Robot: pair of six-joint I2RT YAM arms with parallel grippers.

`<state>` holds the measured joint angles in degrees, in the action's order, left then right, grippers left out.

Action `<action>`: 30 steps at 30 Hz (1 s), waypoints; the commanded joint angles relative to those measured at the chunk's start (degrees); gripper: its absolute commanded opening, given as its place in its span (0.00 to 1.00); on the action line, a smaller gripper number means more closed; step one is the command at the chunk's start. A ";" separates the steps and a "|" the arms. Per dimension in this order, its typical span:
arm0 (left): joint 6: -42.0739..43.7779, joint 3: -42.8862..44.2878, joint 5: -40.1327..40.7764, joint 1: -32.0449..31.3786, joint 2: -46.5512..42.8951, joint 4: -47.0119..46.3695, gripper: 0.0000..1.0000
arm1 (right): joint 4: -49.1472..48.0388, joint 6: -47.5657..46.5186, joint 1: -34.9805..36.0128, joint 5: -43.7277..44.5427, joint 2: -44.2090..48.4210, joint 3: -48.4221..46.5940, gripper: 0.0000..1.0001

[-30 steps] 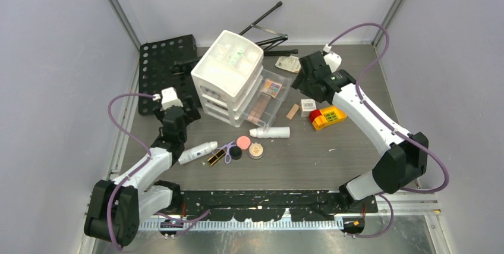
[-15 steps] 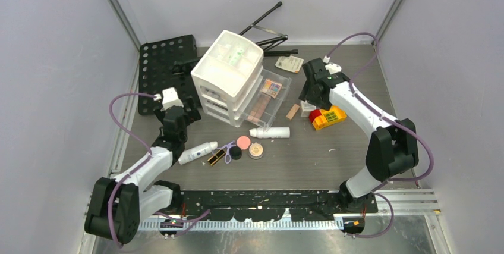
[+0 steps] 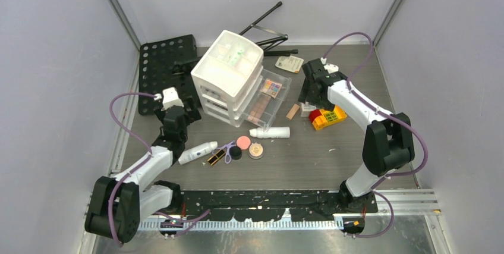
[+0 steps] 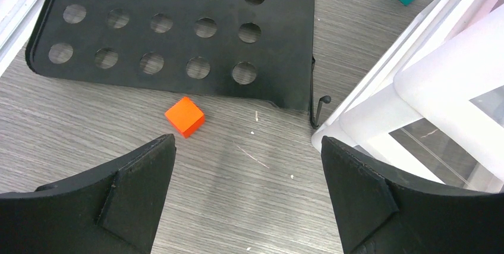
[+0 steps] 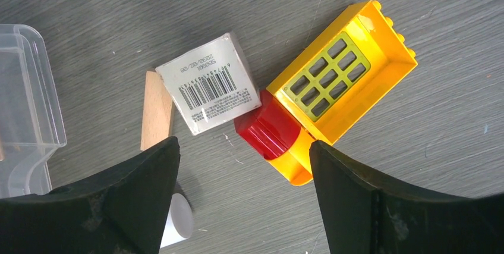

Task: Organize the makeup
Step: Pick up the makeup from the center of the board.

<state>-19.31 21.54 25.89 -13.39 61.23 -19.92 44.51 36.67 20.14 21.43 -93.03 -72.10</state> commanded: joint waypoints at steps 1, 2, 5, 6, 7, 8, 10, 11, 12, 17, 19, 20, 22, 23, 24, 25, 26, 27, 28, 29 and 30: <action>-0.31 2.18 0.81 -0.06 0.24 -2.42 0.95 | -1.62 -1.66 -0.39 1.74 1.61 -0.91 0.85; -0.37 2.24 0.73 -0.05 0.34 -2.42 0.94 | -1.62 -1.80 -0.48 1.77 1.76 -0.86 0.85; -0.35 2.36 0.53 -0.06 0.57 -2.46 0.95 | -1.58 -2.07 -0.80 1.63 1.84 -0.78 0.85; -0.34 2.37 0.54 -0.06 0.59 -2.44 0.94 | -1.59 -2.12 -0.88 1.61 1.75 -0.83 0.85; -0.33 2.37 0.49 -0.02 0.67 -2.40 0.95 | -1.62 -2.17 -1.02 1.37 1.76 -0.92 0.85; -0.29 2.37 0.54 -0.03 0.72 -2.40 0.94 | -1.60 -2.21 -1.18 1.24 1.75 -0.99 0.85; -0.28 2.38 0.52 -0.06 0.60 -2.40 0.94 | -1.55 -2.21 -1.48 1.99 1.63 -1.42 0.85; -0.21 2.37 0.48 -0.06 0.58 -2.38 0.94 | -1.53 -2.29 -1.57 2.59 1.48 -1.71 0.85; -0.20 2.37 0.50 0.00 0.68 -2.40 0.94 | -1.39 -2.30 -1.61 3.31 1.61 -1.86 0.86; -0.18 2.44 0.51 -0.08 0.65 -2.40 0.95 | -2.11 -3.20 -2.05 5.44 1.93 -2.25 0.88; -0.20 2.45 0.42 -0.04 0.72 -2.45 0.94 | -1.72 -3.97 -2.43 5.14 1.66 -3.12 0.89; -0.20 2.50 0.39 -0.01 0.83 -2.48 0.94 | -2.21 -4.68 -2.44 5.16 1.81 -3.07 0.90; -0.16 2.62 0.49 -0.06 0.90 -2.34 0.94 | -5.70 -6.18 -2.44 5.60 3.23 -0.92 0.92; -0.05 2.69 0.57 -0.05 0.87 -2.20 0.94 | -8.65 -6.59 -2.44 5.62 4.39 1.02 0.92; -0.16 2.66 0.68 -0.06 0.77 -2.15 0.94 | -10.23 -6.37 -2.78 5.26 5.29 2.19 0.92; -0.20 2.57 0.61 -0.06 0.59 -2.25 0.94 | -10.27 -5.74 -3.23 5.29 5.70 2.38 0.92; -0.19 2.42 0.66 -0.06 0.56 -2.49 0.95 | -9.36 -5.59 -3.79 4.93 5.62 1.73 0.93; -0.19 2.36 0.65 -0.05 0.69 -2.69 0.95 | -8.16 -5.74 -4.07 4.29 5.29 0.91 0.93; -0.08 2.51 0.68 -0.05 0.87 -2.60 0.94 | -6.87 -6.33 -4.19 3.68 4.87 -0.11 0.93; -0.07 2.66 0.70 -0.05 0.96 -2.44 0.95 | -5.99 -7.40 -4.24 2.72 4.38 -0.82 0.93; -0.06 2.71 0.71 -0.06 1.02 -2.26 0.94 | -5.75 -8.75 -4.32 1.24 3.65 -1.49 0.93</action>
<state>-19.29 22.26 25.87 -13.39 62.00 -19.94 39.03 31.31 16.58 24.36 -90.13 -70.52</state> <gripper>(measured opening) 0.945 0.927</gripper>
